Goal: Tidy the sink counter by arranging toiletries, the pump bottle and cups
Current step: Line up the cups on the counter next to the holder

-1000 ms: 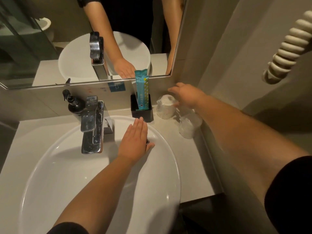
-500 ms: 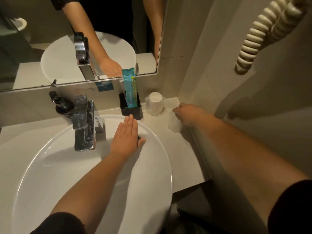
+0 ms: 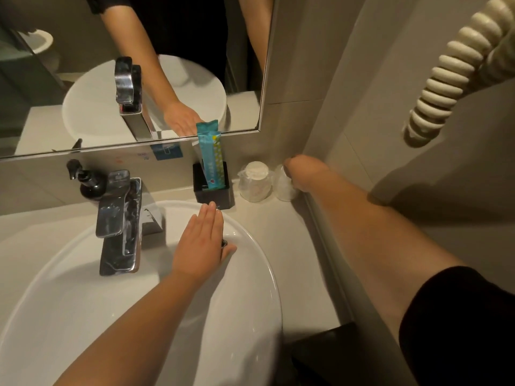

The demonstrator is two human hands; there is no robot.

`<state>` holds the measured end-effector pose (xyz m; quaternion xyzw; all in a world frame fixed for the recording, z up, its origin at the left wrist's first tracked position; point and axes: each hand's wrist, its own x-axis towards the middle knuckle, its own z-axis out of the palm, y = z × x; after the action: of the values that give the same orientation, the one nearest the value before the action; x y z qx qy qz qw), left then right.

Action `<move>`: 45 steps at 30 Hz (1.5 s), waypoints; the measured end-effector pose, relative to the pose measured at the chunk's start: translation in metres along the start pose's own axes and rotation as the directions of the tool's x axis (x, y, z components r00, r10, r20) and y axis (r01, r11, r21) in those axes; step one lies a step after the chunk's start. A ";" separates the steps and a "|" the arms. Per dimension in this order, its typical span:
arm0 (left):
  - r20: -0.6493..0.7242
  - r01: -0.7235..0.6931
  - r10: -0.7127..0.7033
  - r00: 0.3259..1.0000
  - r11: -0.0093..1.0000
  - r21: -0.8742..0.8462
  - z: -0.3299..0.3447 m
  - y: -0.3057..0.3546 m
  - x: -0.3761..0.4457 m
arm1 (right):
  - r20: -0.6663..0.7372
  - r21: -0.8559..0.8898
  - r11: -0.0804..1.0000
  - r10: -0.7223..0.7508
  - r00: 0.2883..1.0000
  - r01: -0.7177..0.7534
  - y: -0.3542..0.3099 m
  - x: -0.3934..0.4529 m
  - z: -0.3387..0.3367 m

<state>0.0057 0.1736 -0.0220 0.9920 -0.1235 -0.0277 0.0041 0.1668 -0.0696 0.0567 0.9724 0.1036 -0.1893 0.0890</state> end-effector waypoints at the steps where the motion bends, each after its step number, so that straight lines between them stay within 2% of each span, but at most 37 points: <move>1: 0.000 -0.001 0.001 1.000 1.000 0.005 0.001 0.000 0.000 | 0.001 0.009 1.000 0.005 1.000 -0.005 0.001 0.004 -0.001; 6: 0.001 -0.003 0.003 1.000 1.000 0.028 0.001 -0.002 0.002 | -0.025 0.064 0.997 0.038 0.999 -0.037 0.004 0.018 0.001; 17: -0.004 -0.009 0.009 1.000 1.000 0.022 0.002 -0.002 0.002 | -0.043 0.047 0.998 0.034 0.999 -0.032 0.002 0.016 -0.002; 37: -0.006 -0.008 0.008 1.000 0.998 -0.056 0.002 -0.001 0.000 | 0.067 -0.001 0.999 0.038 0.997 -0.038 -0.003 0.004 -0.012; 45: -0.019 -0.002 0.001 1.000 0.999 -0.036 0.000 -0.001 -0.001 | 0.105 0.018 0.997 0.067 0.992 -0.069 -0.004 0.002 -0.016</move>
<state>0.0053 0.1744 -0.0223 0.9918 -0.1237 -0.0205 0.0234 0.1737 -0.0619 0.0700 0.9651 0.0636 -0.2376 0.0900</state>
